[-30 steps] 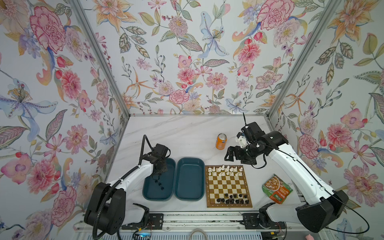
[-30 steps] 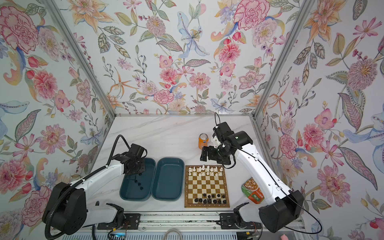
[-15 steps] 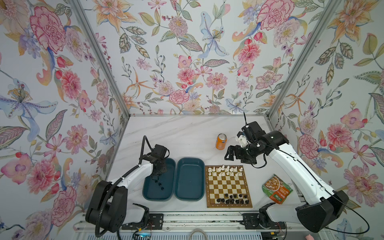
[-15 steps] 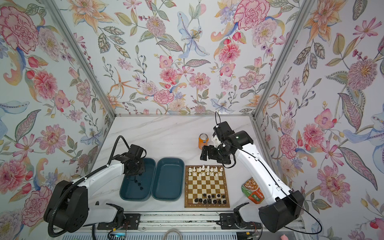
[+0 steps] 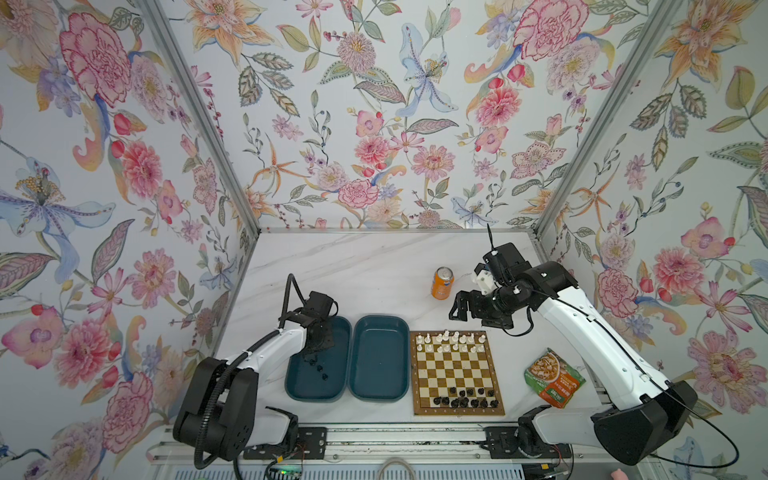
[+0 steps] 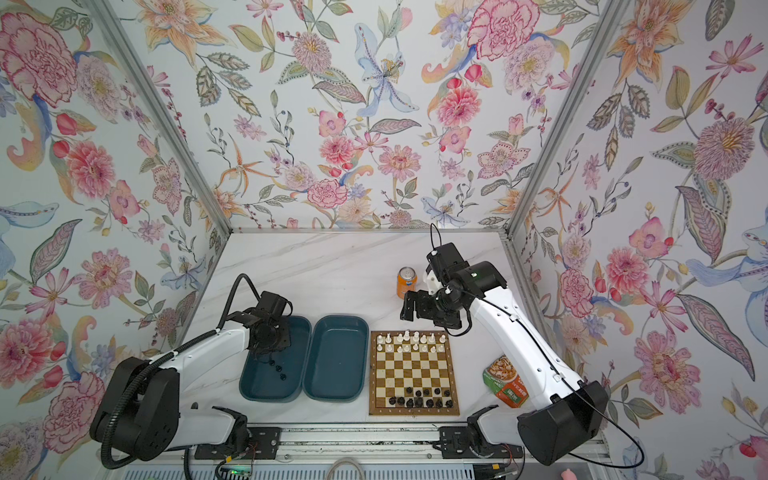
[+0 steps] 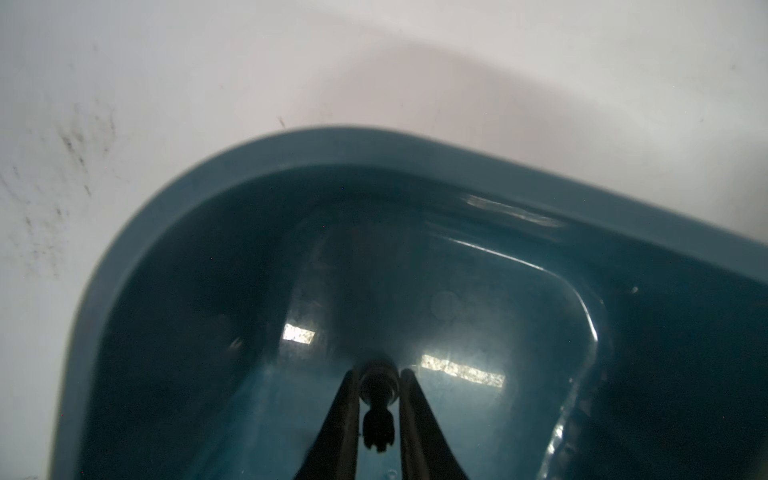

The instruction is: Set up the chess pieces on the board

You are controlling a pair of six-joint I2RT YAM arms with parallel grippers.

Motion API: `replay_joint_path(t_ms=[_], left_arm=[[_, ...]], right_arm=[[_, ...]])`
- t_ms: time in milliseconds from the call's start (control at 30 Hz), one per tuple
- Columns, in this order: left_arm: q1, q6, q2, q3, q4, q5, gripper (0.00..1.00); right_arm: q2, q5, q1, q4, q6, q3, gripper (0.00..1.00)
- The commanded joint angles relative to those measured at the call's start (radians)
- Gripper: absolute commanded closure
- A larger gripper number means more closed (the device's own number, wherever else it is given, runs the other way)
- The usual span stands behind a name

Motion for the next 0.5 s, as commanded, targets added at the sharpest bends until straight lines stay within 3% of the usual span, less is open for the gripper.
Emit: replay_joint_path(t_ms=[0,467], left_arm=[[0.013,0.019,0.011,-0.011,0.004,0.005,0.83],[0.012,0.032,-0.011,0.020,-0.046,0.022,0.94]], right_arm=[[-0.016,0.011,-0.005,-0.005,0.014,0.002,0.01],[-0.021,0.013,-0.005,-0.009,0.012,0.003,0.01]])
